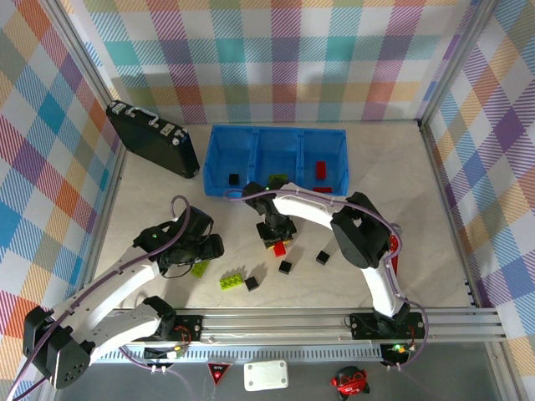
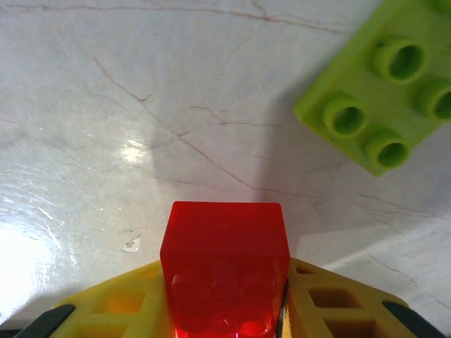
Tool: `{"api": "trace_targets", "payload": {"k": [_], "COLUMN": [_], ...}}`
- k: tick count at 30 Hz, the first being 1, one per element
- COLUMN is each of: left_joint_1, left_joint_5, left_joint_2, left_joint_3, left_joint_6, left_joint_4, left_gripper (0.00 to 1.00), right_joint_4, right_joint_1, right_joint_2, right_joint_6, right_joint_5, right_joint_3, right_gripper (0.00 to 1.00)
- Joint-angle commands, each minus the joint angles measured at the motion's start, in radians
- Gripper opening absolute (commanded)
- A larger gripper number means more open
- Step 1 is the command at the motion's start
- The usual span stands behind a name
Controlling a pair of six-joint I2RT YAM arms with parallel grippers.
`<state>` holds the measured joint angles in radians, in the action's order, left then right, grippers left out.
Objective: Sort the legos into containers by color
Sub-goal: Pick up the lego from the bottom-center of the table.
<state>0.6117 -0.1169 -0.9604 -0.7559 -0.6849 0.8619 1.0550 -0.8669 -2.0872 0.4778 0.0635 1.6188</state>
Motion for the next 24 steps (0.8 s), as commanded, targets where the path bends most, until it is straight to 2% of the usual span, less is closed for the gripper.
{"api": "trace_targets", "payload": {"k": [1, 13, 24], "left_joint_1": [-0.007, -0.007, -0.008], "left_joint_5": [0.002, 0.005, 0.0], "left_joint_2": [-0.007, -0.02, -0.017], "left_joint_3": [0.001, -0.014, -0.017], "left_joint_6": [-0.01, -0.008, -0.01], "left_joint_4": [-0.001, 0.001, 0.008], "left_gripper": [0.76, 0.76, 0.76], "right_joint_4": [0.046, 0.057, 0.087], "right_joint_1": [0.045, 0.248, 0.415], "right_joint_2": [0.074, 0.183, 0.122], "right_joint_6": [-0.029, -0.098, -0.176], "right_joint_5": [0.037, 0.07, 0.069], "right_joint_3": [-0.019, -0.064, 0.12], "right_gripper": [0.35, 0.35, 0.35]}}
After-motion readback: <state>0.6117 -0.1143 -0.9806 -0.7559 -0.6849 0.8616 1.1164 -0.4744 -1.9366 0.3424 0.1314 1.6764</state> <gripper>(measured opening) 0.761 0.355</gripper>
